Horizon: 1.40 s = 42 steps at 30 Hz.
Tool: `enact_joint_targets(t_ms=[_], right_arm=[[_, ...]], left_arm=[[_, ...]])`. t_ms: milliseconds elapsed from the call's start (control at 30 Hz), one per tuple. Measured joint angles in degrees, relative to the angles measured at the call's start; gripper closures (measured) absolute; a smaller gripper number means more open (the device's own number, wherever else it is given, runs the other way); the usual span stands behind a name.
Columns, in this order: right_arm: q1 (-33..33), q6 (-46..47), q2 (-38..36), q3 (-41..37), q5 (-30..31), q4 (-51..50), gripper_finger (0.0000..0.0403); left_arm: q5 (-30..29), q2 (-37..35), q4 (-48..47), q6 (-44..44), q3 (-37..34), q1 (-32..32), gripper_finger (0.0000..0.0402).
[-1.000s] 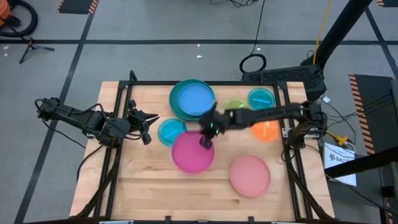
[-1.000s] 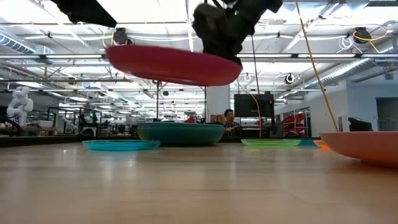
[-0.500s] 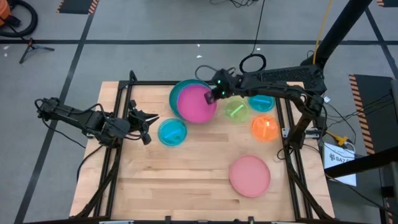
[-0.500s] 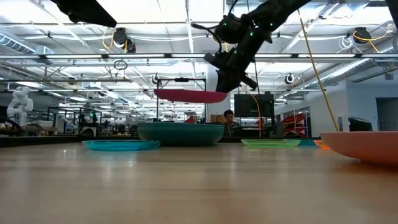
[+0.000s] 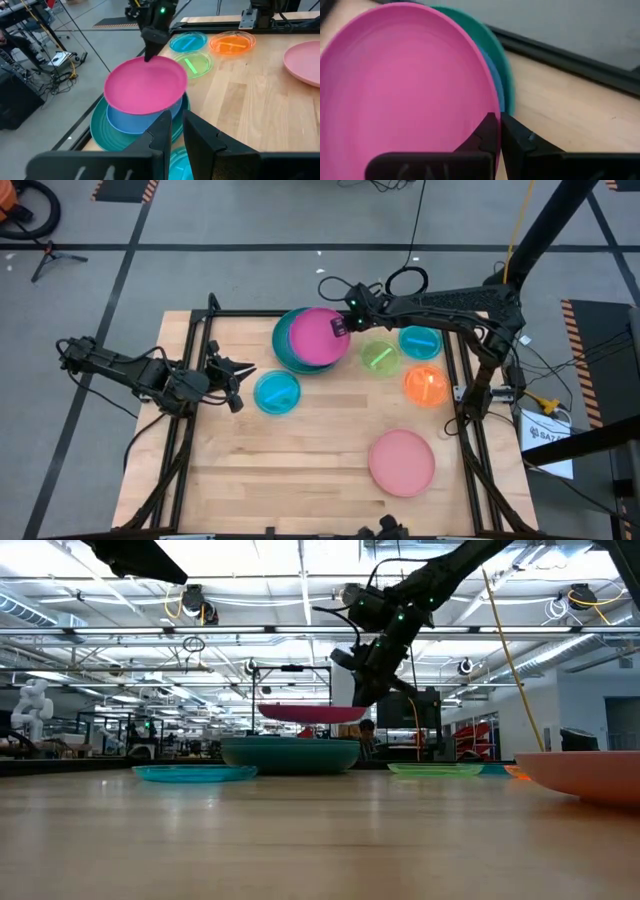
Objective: Stack plastic plates
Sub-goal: Stack the dark pink plate on top of the blue plate, then stack the light pink plate on top of the dark pink plate
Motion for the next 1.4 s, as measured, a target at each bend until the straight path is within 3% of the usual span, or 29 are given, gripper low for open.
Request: enact_joint_targets(t_ms=[200, 1000, 1400], right_arm=[[-0.17, -0.36, 0.09, -0.09, 4.1, -0.85, 0.0398], [0.54, 0.33, -0.26, -0.09, 2.8, -1.3, 0.033], [11.49, -0.63, -4.99, -0.04, -3.24, -2.68, 0.0328]], left_arm=[[-0.02, -0.02, -0.03, -0.13, 0.0, 0.0, 0.0346], [-0.02, -0.02, -0.14, -0.17, 0.0, 0.0, 0.0346], [0.0, -0.02, -0.75, -0.73, 0.0, 0.02, 0.0346]])
